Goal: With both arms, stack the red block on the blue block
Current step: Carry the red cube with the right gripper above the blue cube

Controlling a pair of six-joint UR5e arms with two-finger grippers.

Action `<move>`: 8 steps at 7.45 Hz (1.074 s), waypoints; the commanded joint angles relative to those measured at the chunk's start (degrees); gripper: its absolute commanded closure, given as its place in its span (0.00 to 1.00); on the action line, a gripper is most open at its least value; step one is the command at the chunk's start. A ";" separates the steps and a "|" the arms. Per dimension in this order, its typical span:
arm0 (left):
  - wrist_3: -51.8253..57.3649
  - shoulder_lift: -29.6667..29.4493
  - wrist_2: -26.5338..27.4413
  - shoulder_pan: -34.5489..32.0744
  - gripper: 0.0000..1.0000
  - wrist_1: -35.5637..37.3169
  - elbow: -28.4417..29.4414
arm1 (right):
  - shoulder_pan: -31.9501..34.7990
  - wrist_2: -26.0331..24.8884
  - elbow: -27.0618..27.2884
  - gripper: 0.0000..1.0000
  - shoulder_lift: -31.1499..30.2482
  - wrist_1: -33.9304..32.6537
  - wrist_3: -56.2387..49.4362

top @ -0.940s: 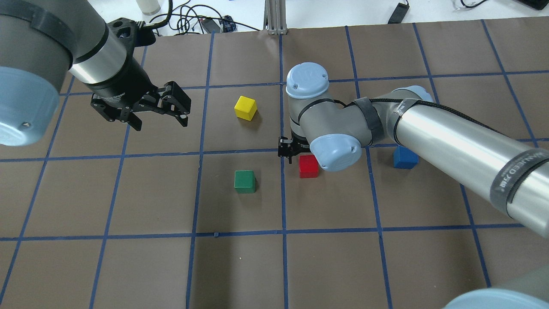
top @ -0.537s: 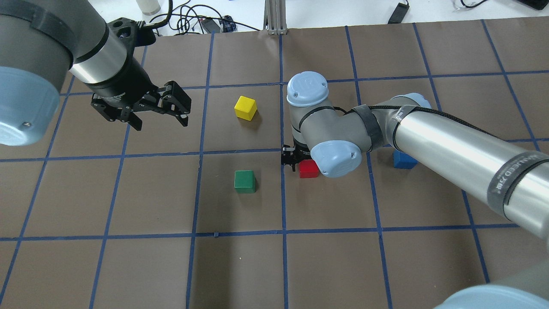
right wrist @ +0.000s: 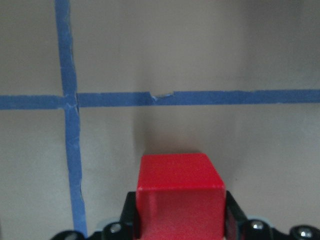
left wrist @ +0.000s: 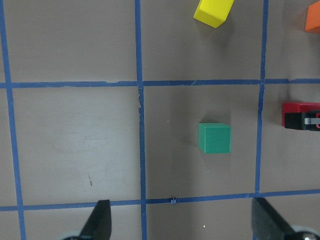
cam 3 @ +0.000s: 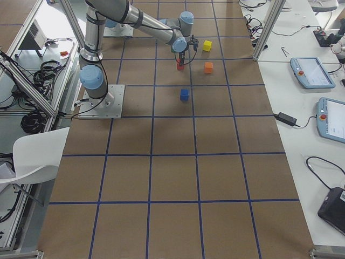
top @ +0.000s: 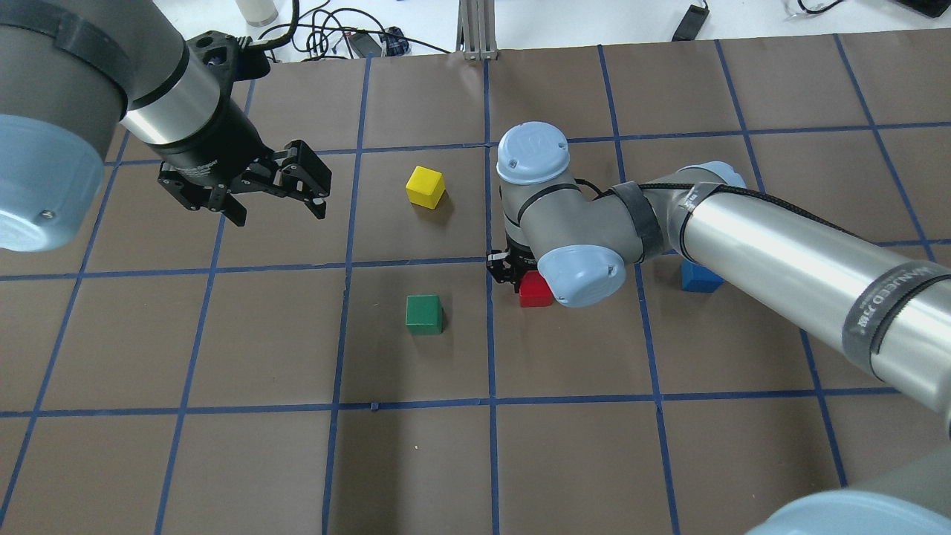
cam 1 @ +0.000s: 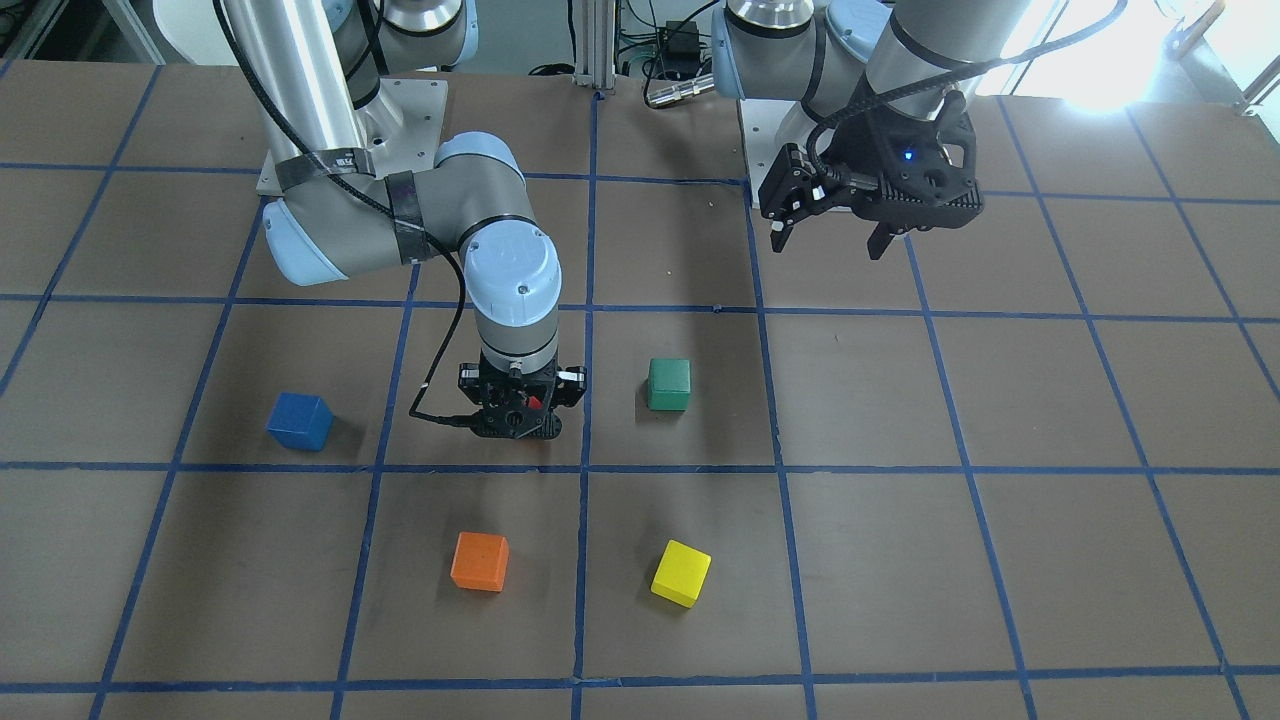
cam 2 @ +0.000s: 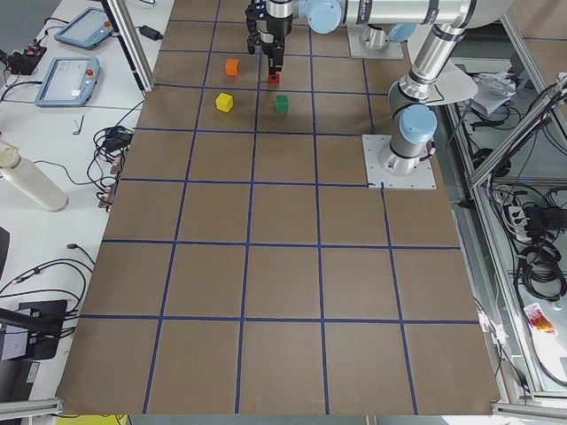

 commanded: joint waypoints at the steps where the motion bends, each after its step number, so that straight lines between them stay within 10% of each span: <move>1: 0.25 -0.06 -0.13 0.17 0.00 0.01 -0.03 | -1.22 -0.52 -0.68 1.00 -2.07 0.11 -3.40; 8: 0.25 -0.15 -0.57 0.17 0.00 0.01 -0.11 | -20.54 -2.99 4.93 1.00 -16.06 10.49 -17.45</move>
